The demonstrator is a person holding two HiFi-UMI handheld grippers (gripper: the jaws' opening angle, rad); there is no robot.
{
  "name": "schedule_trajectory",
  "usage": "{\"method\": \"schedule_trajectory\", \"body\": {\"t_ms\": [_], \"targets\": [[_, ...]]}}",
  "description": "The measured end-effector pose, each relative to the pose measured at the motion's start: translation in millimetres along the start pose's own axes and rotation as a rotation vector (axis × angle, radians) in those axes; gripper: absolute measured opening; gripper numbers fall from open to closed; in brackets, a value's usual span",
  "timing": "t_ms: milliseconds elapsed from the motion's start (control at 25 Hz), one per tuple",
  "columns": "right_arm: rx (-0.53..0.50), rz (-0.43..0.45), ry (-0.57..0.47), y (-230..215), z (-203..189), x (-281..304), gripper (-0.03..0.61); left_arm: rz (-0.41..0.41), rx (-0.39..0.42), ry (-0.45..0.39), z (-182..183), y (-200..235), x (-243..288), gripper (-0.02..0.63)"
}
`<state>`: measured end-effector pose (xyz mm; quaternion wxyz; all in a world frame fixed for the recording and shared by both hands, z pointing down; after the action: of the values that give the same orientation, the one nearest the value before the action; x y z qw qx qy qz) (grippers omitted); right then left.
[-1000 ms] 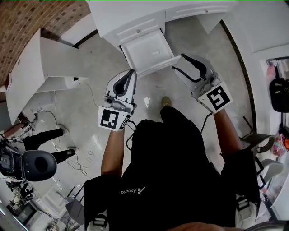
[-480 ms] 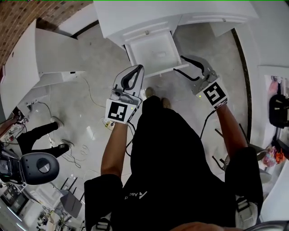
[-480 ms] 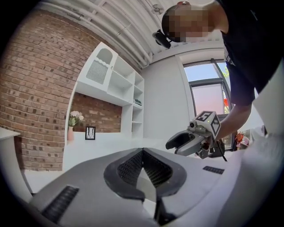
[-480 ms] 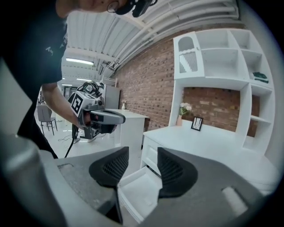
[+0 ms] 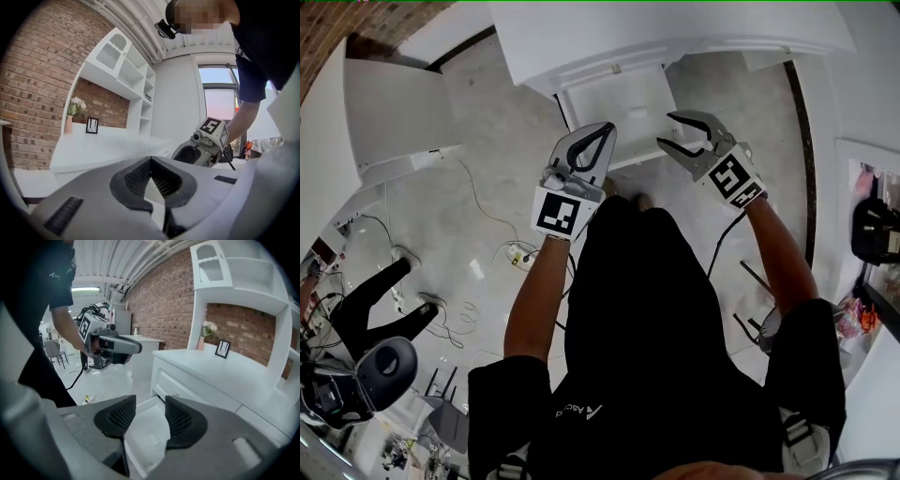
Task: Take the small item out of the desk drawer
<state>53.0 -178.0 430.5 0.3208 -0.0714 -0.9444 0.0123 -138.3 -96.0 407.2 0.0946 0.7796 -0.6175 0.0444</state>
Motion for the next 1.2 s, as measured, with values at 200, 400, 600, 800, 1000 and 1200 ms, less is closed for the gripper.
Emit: {"method": "schedule_trajectory", "body": {"t_ms": [200, 400, 600, 800, 1000, 1200], "targets": [[-0.008, 0.069, 0.134, -31, -33, 45, 0.19, -0.009, -0.018, 0.057, -39, 22, 26, -0.002], [-0.01, 0.142, 0.217, -56, -79, 89, 0.19, 0.002, -0.018, 0.108, -84, 39, 52, -0.002], [-0.034, 0.226, 0.302, -77, -123, 132, 0.19, 0.002, -0.029, 0.148, -129, 58, 79, -0.002], [-0.042, 0.274, 0.378, -100, -164, 170, 0.19, 0.012, -0.047, 0.191, -170, 71, 100, -0.002], [-0.062, 0.311, 0.45, -116, -192, 211, 0.196, 0.014, -0.066, 0.225, -203, 81, 114, -0.002], [-0.086, 0.359, 0.541, -116, -222, 251, 0.2, 0.005, -0.071, 0.247, -230, 89, 124, -0.002]]}}
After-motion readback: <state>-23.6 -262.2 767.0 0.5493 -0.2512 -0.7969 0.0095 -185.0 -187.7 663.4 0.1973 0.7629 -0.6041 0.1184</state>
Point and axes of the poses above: the fingertips, and each gripper's own axes: x forward along the fingers, y to its left, z out of its top, the point moved 9 cm from there along -x, backward along the fingers, and after that the axes turned 15 degrees about z, right-handed, at the moved point
